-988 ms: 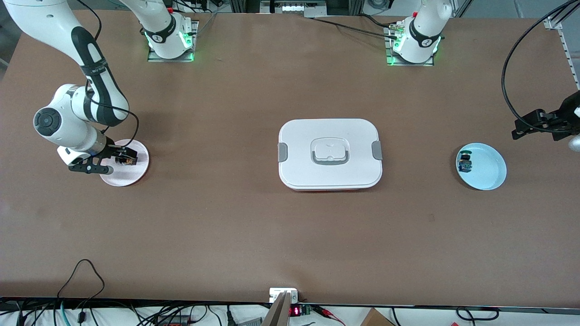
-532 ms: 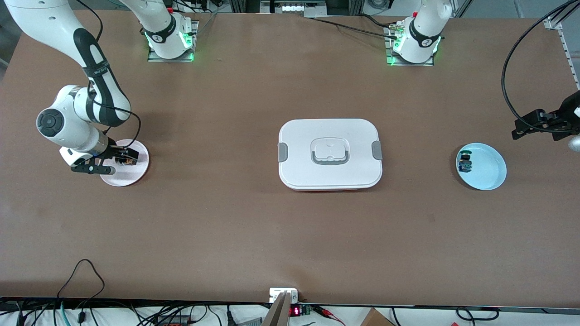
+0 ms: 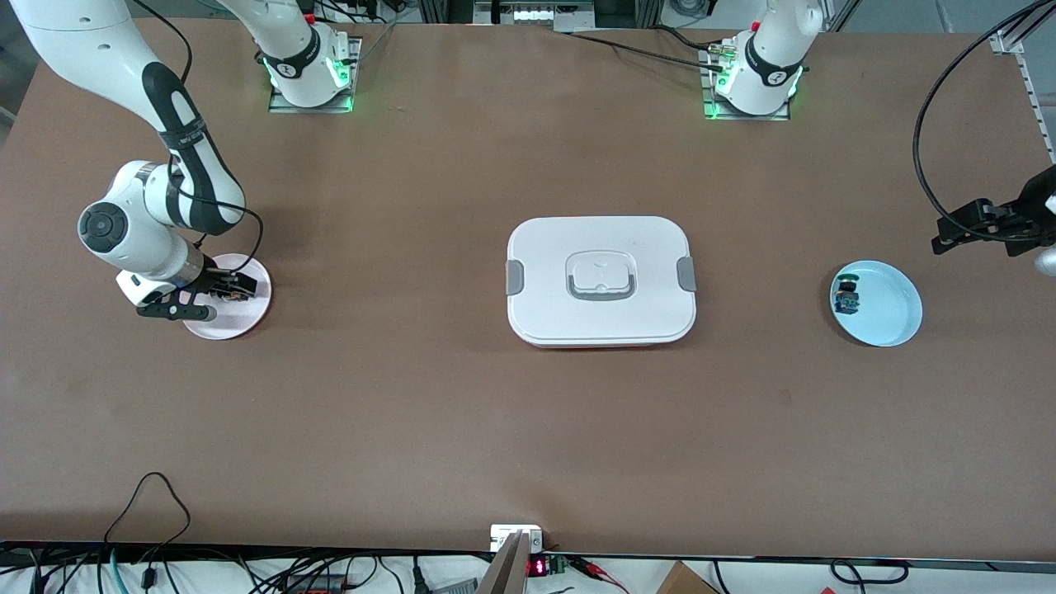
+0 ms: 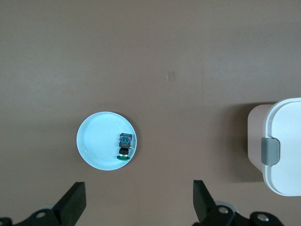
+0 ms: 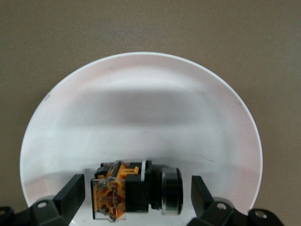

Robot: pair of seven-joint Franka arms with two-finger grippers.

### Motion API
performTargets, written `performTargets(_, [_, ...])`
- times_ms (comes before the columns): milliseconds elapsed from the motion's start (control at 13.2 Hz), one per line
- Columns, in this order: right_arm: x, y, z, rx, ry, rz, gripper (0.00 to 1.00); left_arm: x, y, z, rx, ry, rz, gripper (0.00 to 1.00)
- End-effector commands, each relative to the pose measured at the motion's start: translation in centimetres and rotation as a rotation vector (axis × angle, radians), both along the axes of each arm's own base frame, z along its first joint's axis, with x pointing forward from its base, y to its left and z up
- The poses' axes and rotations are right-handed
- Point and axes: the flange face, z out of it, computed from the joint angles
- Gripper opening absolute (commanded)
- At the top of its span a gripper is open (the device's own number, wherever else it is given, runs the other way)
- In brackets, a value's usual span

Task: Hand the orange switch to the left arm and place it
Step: 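Lower the right gripper and grasp the orange switch on the plate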

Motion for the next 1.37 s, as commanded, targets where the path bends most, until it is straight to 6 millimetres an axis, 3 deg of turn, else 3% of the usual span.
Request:
performTargets(0, [-0.4,0.1,-0.3,0.002,-0.009,0.027,1.00,0.2,0.0,0.5,0.028,0.006,-0.002,1.00])
performTargets(152, [-0.4,0.1,-0.2,0.002,-0.011,0.027,0.99,0.2,0.0,0.5,0.028,0.006,-0.001,1.00])
performTargets(228, [-0.5,0.1,-0.2,0.003,-0.006,0.031,0.89,0.2,0.0,0.5,0.028,0.006,-0.001,1.00])
performTargets(380, [-0.5,0.2,0.0,0.005,-0.003,0.052,0.60,0.2,0.0,0.5,0.028,0.006,-0.001,1.00])
performTargets(608, [-0.6,0.1,0.5,0.009,0.006,0.050,0.44,0.2,0.0,0.5,0.028,0.006,-0.001,1.00])
performTargets(836, [-0.7,0.3,1.8,0.020,0.043,0.051,0.19,0.2,0.0,0.5,0.028,0.006,-0.001,1.00])
performTargets(1140, [-0.5,0.7,4.3,0.033,0.069,0.063,0.01,0.2,0.0,0.5,0.028,0.006,-0.001,1.00])
performTargets(1292, [0.1,2.0,6.4,0.041,0.090,0.085,0.00,0.2,0.0,0.5,0.028,0.006,-0.001,1.00])
